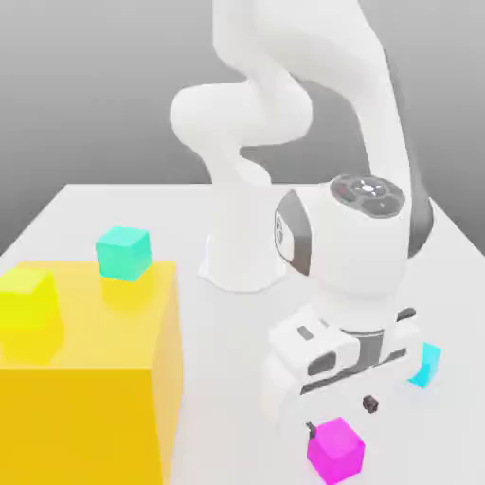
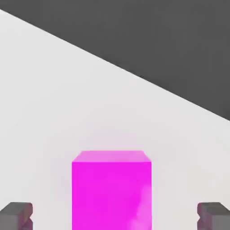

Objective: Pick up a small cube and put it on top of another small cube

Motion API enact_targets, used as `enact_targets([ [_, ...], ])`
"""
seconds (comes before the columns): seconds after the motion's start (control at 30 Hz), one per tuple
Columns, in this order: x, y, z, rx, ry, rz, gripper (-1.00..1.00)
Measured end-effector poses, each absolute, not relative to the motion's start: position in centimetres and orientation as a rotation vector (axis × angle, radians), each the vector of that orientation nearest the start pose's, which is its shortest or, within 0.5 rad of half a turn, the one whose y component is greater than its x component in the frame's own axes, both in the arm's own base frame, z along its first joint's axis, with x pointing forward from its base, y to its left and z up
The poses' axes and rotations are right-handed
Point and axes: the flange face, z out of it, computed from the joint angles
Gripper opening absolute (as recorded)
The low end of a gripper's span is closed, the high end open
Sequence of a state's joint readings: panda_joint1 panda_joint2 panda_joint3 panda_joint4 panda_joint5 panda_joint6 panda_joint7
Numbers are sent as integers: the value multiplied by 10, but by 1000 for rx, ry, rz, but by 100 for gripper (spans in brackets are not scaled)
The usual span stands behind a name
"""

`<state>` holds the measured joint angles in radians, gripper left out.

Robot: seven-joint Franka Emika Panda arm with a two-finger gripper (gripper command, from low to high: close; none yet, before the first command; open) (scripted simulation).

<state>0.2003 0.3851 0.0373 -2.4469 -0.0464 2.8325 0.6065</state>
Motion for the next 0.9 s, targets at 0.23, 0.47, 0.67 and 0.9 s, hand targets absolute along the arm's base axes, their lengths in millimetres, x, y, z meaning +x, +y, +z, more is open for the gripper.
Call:
enact_targets([
  [0.23, 463, 116, 130, -3100, 512, 0, -100],
  [0.47, 453, 133, 196, -3110, 400, 5, -100],
  [0.67, 357, 244, 230, -3088, -460, 13, -100],
  [0.9, 297, 279, 204, -2999, -940, 0, -100],
])
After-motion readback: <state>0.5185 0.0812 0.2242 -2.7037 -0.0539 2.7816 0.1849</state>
